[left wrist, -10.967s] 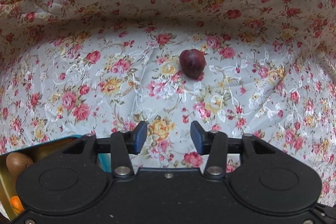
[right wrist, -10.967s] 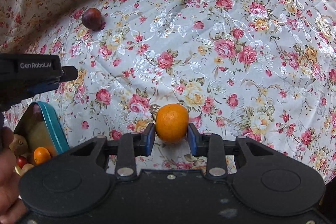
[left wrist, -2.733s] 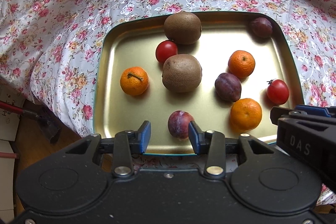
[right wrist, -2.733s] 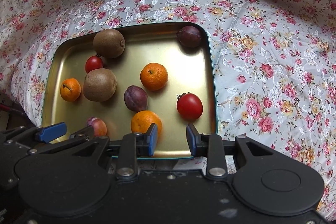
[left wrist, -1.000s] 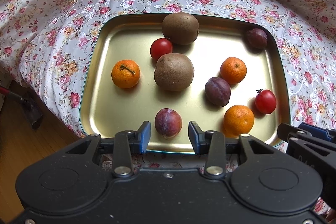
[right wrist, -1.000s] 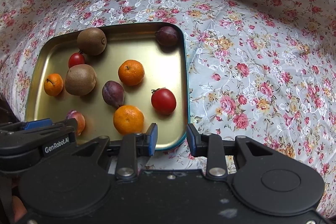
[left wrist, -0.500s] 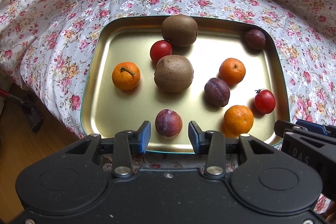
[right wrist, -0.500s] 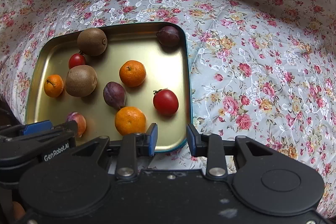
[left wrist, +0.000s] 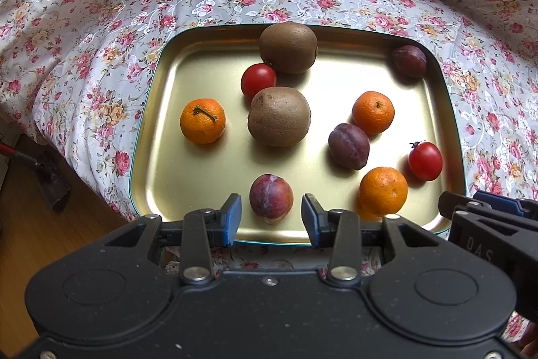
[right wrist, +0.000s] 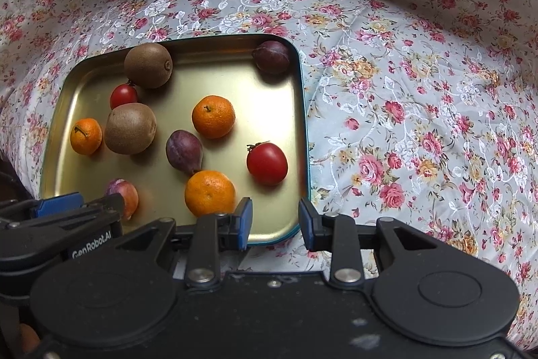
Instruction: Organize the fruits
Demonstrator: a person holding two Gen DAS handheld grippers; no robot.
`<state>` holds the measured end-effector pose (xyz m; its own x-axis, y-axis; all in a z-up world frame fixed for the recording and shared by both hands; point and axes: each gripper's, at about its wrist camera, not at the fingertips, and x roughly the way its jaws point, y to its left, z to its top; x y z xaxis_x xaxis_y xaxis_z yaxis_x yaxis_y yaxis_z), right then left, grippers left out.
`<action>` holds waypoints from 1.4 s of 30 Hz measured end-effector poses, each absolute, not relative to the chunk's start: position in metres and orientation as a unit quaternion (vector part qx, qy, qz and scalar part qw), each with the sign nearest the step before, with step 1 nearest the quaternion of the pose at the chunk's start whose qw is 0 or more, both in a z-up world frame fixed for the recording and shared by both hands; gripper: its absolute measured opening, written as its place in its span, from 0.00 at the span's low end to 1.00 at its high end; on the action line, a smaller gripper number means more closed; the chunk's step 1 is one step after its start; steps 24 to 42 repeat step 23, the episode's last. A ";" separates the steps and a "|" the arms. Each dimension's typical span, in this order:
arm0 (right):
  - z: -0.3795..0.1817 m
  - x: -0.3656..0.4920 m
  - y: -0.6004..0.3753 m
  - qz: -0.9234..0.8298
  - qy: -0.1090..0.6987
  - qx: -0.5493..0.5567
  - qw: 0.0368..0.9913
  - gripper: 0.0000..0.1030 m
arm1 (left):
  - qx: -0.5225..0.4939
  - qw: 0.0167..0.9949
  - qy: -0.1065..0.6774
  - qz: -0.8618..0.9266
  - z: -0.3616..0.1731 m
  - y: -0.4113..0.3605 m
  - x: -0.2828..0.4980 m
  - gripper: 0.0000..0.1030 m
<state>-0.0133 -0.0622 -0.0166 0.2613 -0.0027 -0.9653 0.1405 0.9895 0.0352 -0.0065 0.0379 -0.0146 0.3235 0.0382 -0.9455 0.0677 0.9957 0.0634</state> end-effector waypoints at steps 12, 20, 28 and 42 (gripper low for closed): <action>-0.019 -0.013 -0.061 -0.042 0.608 0.051 0.791 0.32 | 0.045 0.811 0.583 -0.011 -0.015 0.038 -0.007 0.49; -0.019 -0.014 -0.062 -0.038 0.609 0.049 0.791 0.32 | 0.048 0.810 0.585 -0.015 -0.016 0.037 -0.007 0.49; -0.019 -0.014 -0.062 -0.038 0.610 0.048 0.790 0.32 | 0.048 0.810 0.585 -0.014 -0.016 0.037 -0.007 0.49; -0.019 -0.014 -0.062 -0.038 0.610 0.048 0.790 0.32 | 0.048 0.810 0.585 -0.014 -0.016 0.037 -0.007 0.49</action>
